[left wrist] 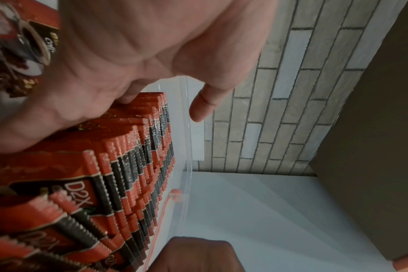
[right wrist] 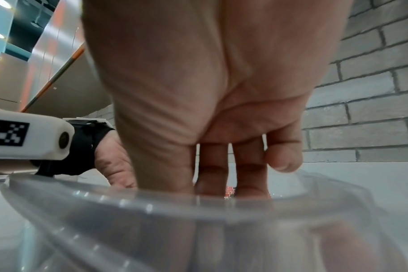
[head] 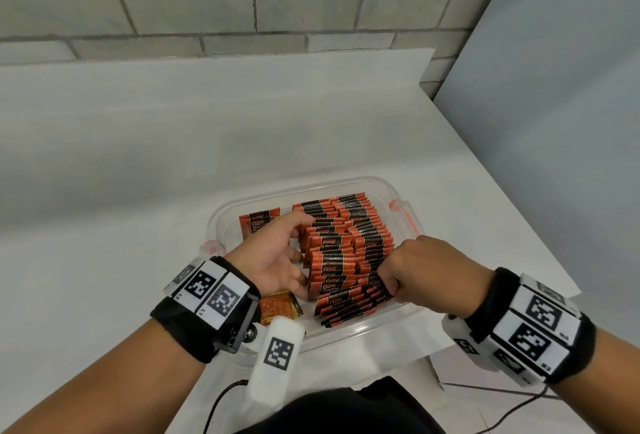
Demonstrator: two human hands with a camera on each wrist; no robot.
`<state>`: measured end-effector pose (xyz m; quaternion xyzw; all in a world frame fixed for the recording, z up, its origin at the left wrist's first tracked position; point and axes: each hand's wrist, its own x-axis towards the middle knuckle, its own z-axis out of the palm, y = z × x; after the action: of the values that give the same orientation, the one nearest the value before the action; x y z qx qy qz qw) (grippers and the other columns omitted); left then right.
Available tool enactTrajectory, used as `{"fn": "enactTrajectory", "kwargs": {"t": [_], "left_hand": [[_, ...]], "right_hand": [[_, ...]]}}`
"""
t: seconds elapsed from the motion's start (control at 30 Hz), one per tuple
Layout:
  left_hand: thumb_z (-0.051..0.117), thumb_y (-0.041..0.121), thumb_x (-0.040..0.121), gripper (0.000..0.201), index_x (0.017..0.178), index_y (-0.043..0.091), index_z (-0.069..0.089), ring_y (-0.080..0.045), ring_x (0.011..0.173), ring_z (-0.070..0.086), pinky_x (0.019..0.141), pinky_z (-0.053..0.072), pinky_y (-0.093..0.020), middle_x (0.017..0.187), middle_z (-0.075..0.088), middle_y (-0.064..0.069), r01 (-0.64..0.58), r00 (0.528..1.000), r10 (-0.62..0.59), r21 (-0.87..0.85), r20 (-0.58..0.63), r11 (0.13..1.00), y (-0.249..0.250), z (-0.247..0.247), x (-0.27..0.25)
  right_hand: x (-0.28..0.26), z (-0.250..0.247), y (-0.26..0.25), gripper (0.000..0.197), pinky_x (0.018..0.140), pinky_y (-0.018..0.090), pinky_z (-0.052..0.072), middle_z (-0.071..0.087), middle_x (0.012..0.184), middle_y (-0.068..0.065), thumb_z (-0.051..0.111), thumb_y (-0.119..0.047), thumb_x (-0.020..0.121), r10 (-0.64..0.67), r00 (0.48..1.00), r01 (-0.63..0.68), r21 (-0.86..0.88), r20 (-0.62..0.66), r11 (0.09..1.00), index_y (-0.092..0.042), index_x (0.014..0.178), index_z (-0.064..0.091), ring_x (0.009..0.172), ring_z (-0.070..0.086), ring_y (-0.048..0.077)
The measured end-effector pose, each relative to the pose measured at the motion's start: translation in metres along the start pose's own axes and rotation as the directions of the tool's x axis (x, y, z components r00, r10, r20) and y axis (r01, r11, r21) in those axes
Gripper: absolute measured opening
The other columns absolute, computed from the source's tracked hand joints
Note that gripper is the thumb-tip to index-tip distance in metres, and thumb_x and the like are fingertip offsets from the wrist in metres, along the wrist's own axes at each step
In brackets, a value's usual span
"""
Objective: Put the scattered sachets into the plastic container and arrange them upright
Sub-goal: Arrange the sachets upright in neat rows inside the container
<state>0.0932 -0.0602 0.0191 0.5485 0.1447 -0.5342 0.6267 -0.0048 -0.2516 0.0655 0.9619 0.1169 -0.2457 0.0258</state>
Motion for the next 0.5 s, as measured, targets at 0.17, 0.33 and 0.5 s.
{"fn": "enactTrajectory", "kwargs": {"t": [0.17, 0.33, 0.5], "left_hand": [[0.052, 0.037, 0.091, 0.042, 0.123, 0.011, 0.047, -0.048, 0.096, 0.063, 0.067, 0.047, -0.053, 0.112, 0.063, -0.026, 0.003, 1.000, -0.004, 0.002, 0.007, 1.000, 0.000, -0.001, 0.000], [0.053, 0.039, 0.090, 0.057, 0.137, 0.011, 0.037, -0.051, 0.105, 0.058, 0.087, 0.040, -0.062, 0.117, 0.060, -0.026, -0.004, 1.000, 0.004, -0.019, 0.005, 1.000, -0.001, -0.006, 0.006], [0.053, 0.041, 0.088, 0.062, 0.139, 0.010, 0.037, -0.047, 0.128, 0.041, 0.107, 0.025, -0.066, 0.138, 0.045, -0.025, -0.027, 0.999, 0.026, -0.015, -0.023, 1.000, -0.002, -0.006, 0.011]], "right_hand": [[-0.001, 0.003, 0.003, 0.014, 0.053, 0.014, 0.029, 0.053, 0.080, -0.009, 0.056, -0.012, 0.084, 0.010, 0.999, -0.013, 0.077, 0.035, 0.997, -0.024, 0.081, 0.062, 0.071, 0.050, 0.014], [-0.007, -0.003, 0.005, 0.014, 0.075, 0.023, 0.048, 0.065, 0.100, -0.003, 0.055, -0.021, 0.093, 0.064, 0.997, -0.075, 0.237, 0.051, 0.969, -0.020, 0.101, 0.066, 0.087, 0.060, 0.013], [-0.001, -0.017, 0.000, 0.052, 0.092, 0.023, 0.040, 0.053, 0.133, 0.001, 0.053, -0.041, 0.093, 0.474, 0.878, -0.284, 0.721, -0.069, 0.632, -0.018, 0.139, 0.042, 0.115, 0.053, 0.014]]}}
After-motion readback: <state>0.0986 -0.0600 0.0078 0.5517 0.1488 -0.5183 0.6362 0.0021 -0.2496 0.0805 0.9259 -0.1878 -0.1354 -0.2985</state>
